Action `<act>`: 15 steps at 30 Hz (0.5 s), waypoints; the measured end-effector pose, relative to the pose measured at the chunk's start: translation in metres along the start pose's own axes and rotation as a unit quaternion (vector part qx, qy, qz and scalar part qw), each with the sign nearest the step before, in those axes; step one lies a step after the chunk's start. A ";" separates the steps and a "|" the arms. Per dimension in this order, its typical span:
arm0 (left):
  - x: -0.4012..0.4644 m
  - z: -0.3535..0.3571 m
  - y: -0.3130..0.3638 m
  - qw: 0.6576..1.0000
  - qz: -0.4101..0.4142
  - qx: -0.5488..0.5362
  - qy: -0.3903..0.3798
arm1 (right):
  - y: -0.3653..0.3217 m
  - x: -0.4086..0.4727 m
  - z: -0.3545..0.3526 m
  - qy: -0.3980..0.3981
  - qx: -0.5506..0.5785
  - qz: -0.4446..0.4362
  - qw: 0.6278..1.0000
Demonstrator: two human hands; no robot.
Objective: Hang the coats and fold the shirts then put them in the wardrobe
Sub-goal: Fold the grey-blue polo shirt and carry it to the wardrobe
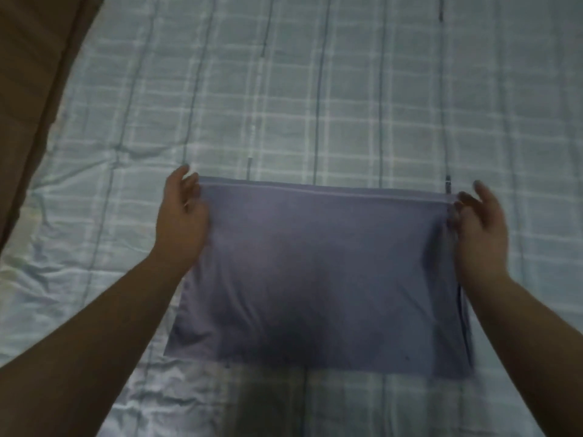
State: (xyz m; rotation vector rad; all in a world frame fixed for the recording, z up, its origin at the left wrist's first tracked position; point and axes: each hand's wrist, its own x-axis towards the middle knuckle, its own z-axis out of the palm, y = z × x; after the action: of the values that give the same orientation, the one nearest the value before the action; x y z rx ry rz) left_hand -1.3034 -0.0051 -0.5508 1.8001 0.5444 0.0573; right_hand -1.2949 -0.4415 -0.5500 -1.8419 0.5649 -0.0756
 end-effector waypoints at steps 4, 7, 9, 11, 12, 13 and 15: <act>-0.018 0.018 -0.028 0.852 0.264 0.435 -0.123 | 0.021 -0.023 0.025 -0.131 -0.412 -0.273 0.859; -0.023 0.030 -0.044 0.795 0.214 0.549 -0.144 | 0.037 -0.029 0.038 -0.111 -0.527 -0.235 0.809; -0.021 0.030 -0.053 0.783 0.204 0.571 -0.141 | 0.042 -0.024 0.039 -0.103 -0.540 -0.196 0.812; -0.019 0.029 -0.058 0.767 0.208 0.591 -0.140 | 0.048 -0.019 0.039 -0.106 -0.544 -0.189 0.810; -0.017 0.029 -0.059 0.762 0.209 0.596 -0.141 | 0.051 -0.017 0.040 -0.105 -0.547 -0.190 0.809; -0.016 0.030 -0.059 0.760 0.210 0.599 -0.143 | 0.051 -0.016 0.040 -0.106 -0.546 -0.191 0.809; -0.017 0.031 -0.058 0.760 0.209 0.599 -0.142 | 0.051 -0.016 0.041 -0.103 -0.543 -0.189 0.812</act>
State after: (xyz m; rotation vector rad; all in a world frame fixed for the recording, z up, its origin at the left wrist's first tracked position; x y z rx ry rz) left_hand -1.3284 -0.0278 -0.6100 3.0938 -0.1660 -0.3377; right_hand -1.3134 -0.4104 -0.6070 -3.0212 0.0188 0.2344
